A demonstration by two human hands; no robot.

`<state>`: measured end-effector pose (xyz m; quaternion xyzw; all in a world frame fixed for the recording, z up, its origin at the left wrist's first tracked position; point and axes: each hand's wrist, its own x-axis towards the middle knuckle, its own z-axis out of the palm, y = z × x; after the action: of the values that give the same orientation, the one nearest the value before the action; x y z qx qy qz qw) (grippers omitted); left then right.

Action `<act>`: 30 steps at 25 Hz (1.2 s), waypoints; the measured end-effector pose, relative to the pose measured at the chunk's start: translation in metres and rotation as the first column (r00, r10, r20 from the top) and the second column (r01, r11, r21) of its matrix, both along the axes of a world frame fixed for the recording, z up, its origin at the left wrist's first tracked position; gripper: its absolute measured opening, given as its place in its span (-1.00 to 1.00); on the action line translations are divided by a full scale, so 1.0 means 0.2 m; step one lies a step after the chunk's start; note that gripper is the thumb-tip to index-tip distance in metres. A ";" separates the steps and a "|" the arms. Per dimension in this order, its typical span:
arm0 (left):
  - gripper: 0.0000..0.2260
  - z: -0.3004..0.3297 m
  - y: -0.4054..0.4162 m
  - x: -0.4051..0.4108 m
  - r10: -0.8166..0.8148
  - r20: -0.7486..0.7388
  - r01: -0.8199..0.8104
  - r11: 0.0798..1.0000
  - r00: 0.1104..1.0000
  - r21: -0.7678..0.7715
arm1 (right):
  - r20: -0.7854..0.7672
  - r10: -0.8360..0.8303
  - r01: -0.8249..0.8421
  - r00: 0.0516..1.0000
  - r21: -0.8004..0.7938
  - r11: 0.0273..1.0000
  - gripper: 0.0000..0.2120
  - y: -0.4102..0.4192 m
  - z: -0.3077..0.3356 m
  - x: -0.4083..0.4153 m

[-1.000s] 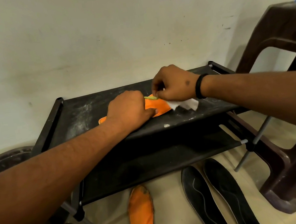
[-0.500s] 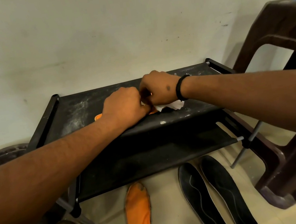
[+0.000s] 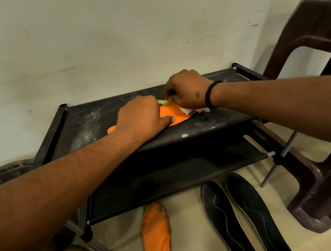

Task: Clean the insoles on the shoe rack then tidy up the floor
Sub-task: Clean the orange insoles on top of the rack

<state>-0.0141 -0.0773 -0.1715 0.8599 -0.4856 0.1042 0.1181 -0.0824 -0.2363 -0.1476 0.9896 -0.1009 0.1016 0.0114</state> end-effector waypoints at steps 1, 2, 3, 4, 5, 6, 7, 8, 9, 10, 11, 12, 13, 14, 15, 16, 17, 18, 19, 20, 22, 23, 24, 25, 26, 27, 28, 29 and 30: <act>-0.60 0.00 0.00 0.00 0.001 -0.001 -0.001 1.000 1.000 -0.005 | -0.020 0.064 -0.064 0.998 0.004 0.998 -0.84 0.03 -0.02 -0.02; -0.60 0.00 0.00 0.00 0.004 -0.005 -0.004 1.000 1.000 -0.006 | -0.063 0.098 -0.100 0.993 -0.027 0.995 -0.85 0.04 -0.03 -0.03; -0.60 0.00 -0.01 0.00 0.011 -0.009 -0.011 1.000 1.000 -0.002 | -0.102 0.094 -0.100 0.990 -0.064 0.993 -0.85 0.02 -0.04 -0.03; -0.60 0.00 -0.01 0.00 0.019 -0.015 -0.019 1.000 1.000 0.006 | -0.121 0.050 -0.061 0.991 -0.087 0.994 -0.84 -0.02 -0.04 -0.03; -0.60 0.00 0.00 0.00 0.023 -0.021 -0.023 1.000 0.999 0.014 | -0.128 -0.015 0.002 0.992 -0.103 0.995 -0.83 -0.07 -0.03 -0.04; -0.60 0.00 0.00 0.00 0.025 -0.024 -0.025 1.000 0.999 0.018 | -0.121 -0.087 0.072 0.989 -0.120 0.990 -0.82 -0.11 -0.02 -0.05; -0.60 0.01 0.00 -0.01 0.026 -0.026 -0.026 0.999 0.999 0.021 | -0.095 -0.150 0.136 0.984 -0.147 0.980 -0.83 -0.14 0.00 -0.06; -0.60 0.01 0.00 -0.01 0.027 -0.026 -0.027 0.999 0.999 0.022 | -0.043 -0.193 0.183 0.980 -0.175 0.967 -0.82 -0.16 0.02 -0.07; -0.60 0.01 0.00 -0.01 0.028 -0.025 -0.027 0.999 0.999 0.020 | 0.023 -0.202 0.202 0.979 -0.186 0.961 -0.82 -0.16 0.05 -0.08; -0.59 0.01 0.00 0.00 0.028 -0.024 -0.028 0.999 0.999 0.017 | 0.093 -0.170 0.183 0.981 -0.151 0.971 -0.81 -0.14 0.06 -0.09; -0.59 0.01 0.00 0.00 0.029 -0.022 -0.028 0.999 0.999 0.014 | 0.138 -0.118 0.129 0.983 -0.075 0.989 -0.81 -0.10 0.07 -0.10; -0.60 0.01 0.00 0.00 0.028 -0.023 -0.028 1.000 0.999 0.010 | 0.140 -0.047 0.047 0.989 0.004 0.999 -0.82 -0.07 0.06 -0.12; -0.60 0.01 0.00 0.00 0.028 -0.025 -0.028 1.000 0.999 0.008 | 0.095 0.034 -0.039 0.995 0.047 0.998 -0.83 -0.03 0.05 -0.15; -0.60 0.01 0.00 -0.01 0.031 -0.025 -0.030 0.999 0.999 0.011 | 0.002 0.088 -0.088 0.996 0.044 0.995 -0.84 0.00 0.02 -0.17; -0.60 0.01 0.00 -0.01 0.034 -0.026 -0.033 0.999 0.999 0.017 | -0.097 0.096 -0.096 0.991 0.011 0.995 -0.83 0.01 0.00 -0.18; -0.60 0.01 0.00 -0.01 0.036 -0.028 -0.035 0.999 0.999 0.020 | -0.164 0.062 -0.069 0.985 -0.041 0.997 -0.82 0.00 -0.03 -0.19; -0.60 0.02 0.00 -0.01 0.036 -0.030 -0.036 0.999 0.999 0.020 | -0.185 0.006 -0.027 0.983 -0.112 0.993 -0.81 -0.04 -0.03 -0.18; -0.60 0.02 0.00 -0.01 0.036 -0.032 -0.035 0.999 0.999 0.018 | -0.182 -0.063 0.030 0.981 -0.178 0.984 -0.81 -0.09 -0.02 -0.17; -0.61 0.02 0.01 -0.01 0.037 -0.034 -0.036 0.999 0.999 0.020 | -0.163 -0.137 0.097 0.977 -0.235 0.967 -0.82 -0.13 0.00 -0.17; -0.61 0.02 0.01 -0.02 0.038 -0.039 -0.037 0.999 0.999 0.022 | -0.112 -0.205 0.168 0.972 -0.279 0.946 -0.84 -0.17 0.03 -0.17; -0.62 0.02 0.03 -0.01 0.036 -0.090 -0.035 0.999 0.995 0.007 | 0.071 -0.281 0.290 0.957 -0.237 0.927 -0.85 -0.24 0.08 -0.20; -0.64 0.03 0.04 0.00 0.032 -0.134 -0.034 0.999 0.991 -0.011 | 0.163 -0.298 0.318 0.941 -0.117 0.941 -0.84 -0.27 0.11 -0.21; -0.67 0.04 0.05 0.02 0.030 -0.185 -0.037 0.999 0.982 -0.031 | 0.238 -0.320 0.309 0.917 0.084 0.947 -0.82 -0.27 0.14 -0.22; -0.69 0.05 0.07 0.05 0.032 -0.237 -0.044 0.998 0.971 -0.044 | 0.278 -0.359 0.272 0.891 0.307 0.912 -0.82 -0.26 0.17 -0.23; -0.68 0.07 0.08 0.08 0.037 -0.279 -0.051 0.998 0.960 -0.043 | 0.284 -0.397 0.222 0.873 0.493 0.841 -0.84 -0.23 0.18 -0.23; -0.64 0.08 0.09 0.10 0.048 -0.306 -0.059 0.998 0.951 -0.025 | 0.268 -0.414 0.175 0.870 0.617 0.767 -0.85 -0.19 0.18 -0.23; -0.58 0.08 0.10 0.12 0.058 -0.323 -0.063 0.998 0.945 -0.005 | 0.231 -0.410 0.155 0.882 0.680 0.716 -0.86 -0.14 0.16 -0.23; -0.53 0.09 0.09 0.12 0.063 -0.330 -0.064 0.998 0.942 0.008 | 0.184 -0.385 0.149 0.904 0.709 0.689 -0.86 -0.09 0.14 -0.21; -0.51 0.10 0.08 0.12 0.065 -0.338 -0.062 0.998 0.939 0.019 | 0.143 -0.357 0.152 0.923 0.717 0.680 -0.84 -0.04 0.13 -0.20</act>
<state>0.0106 -0.0619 -0.1524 0.8807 -0.4304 -0.0433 0.1931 -0.1228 -0.2451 -0.1222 0.8730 -0.2700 0.1881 -0.3599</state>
